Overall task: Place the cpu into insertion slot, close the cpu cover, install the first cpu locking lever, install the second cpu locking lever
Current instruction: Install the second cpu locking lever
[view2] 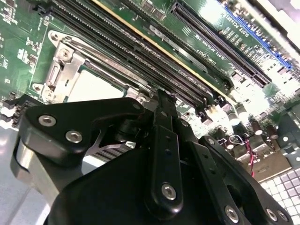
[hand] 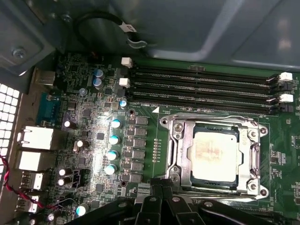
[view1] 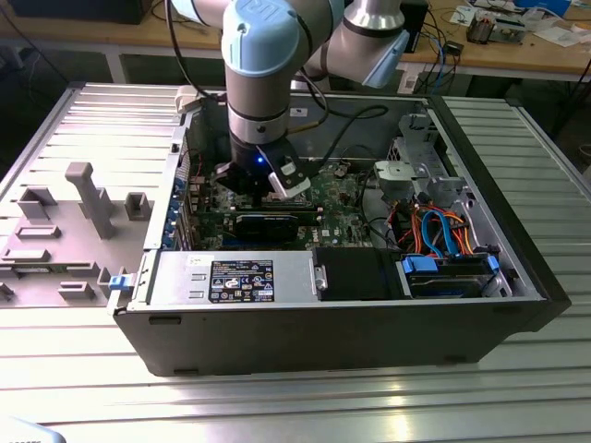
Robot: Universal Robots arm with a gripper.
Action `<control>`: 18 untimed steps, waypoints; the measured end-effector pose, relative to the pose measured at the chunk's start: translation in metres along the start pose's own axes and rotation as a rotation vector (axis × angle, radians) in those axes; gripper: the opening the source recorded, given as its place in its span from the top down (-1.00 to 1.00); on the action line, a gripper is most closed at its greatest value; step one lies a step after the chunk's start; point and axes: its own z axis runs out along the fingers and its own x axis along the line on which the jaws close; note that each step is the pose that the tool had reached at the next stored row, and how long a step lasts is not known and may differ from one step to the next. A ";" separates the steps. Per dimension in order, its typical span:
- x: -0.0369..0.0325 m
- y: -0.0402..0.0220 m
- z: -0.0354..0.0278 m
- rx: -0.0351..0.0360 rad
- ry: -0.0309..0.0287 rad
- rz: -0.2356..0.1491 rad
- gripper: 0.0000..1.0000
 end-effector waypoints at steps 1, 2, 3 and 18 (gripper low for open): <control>0.0003 0.0000 0.0002 0.0001 0.0011 -0.005 0.79; 0.0004 0.0001 0.0007 -0.0001 0.0015 -0.007 0.79; 0.0004 0.0003 0.0012 -0.0004 0.0015 -0.008 0.79; -0.0179 0.0139 0.0009 0.0540 0.0160 -0.013 0.79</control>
